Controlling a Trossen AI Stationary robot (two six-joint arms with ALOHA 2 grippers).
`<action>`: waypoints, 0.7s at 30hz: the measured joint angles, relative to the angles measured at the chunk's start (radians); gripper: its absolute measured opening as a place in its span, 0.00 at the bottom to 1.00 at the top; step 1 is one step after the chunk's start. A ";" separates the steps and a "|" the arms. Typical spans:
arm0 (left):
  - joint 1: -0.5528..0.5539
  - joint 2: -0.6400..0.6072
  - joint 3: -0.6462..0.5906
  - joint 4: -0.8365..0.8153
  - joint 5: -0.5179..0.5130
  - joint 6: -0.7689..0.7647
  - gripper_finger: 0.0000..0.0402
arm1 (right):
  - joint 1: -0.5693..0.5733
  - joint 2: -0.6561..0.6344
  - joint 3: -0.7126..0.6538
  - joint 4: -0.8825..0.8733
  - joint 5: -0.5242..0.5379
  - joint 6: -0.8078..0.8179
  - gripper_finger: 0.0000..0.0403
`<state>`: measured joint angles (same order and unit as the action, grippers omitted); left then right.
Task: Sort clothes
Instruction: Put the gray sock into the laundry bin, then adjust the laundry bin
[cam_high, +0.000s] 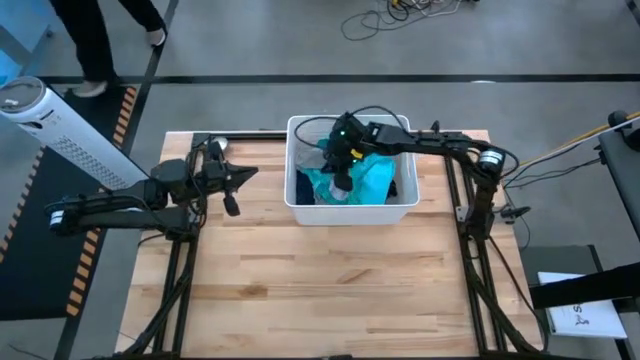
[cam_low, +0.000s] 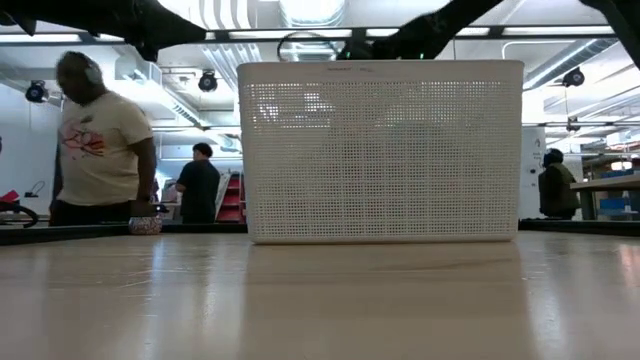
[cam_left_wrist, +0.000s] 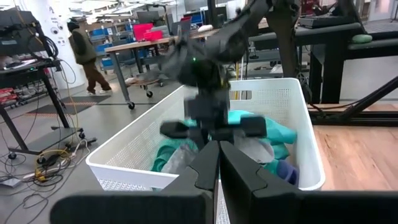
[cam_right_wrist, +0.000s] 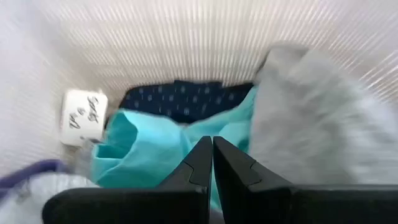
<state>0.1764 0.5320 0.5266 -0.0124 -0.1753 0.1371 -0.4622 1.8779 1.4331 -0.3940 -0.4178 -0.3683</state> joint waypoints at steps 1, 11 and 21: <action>0.000 -0.004 0.000 -0.006 0.000 0.000 0.00 | 0.000 -0.015 0.007 -0.008 0.001 -0.004 0.00; 0.000 -0.032 0.000 -0.017 0.000 0.009 0.00 | 0.011 -0.260 0.026 -0.203 0.024 -0.070 0.00; 0.000 -0.054 0.000 -0.060 0.000 0.008 0.00 | 0.013 -0.595 0.027 -0.629 0.447 -0.010 0.00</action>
<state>0.1764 0.4775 0.5262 -0.0721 -0.1753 0.1452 -0.4492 1.2834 1.4597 -1.0233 0.0296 -0.3784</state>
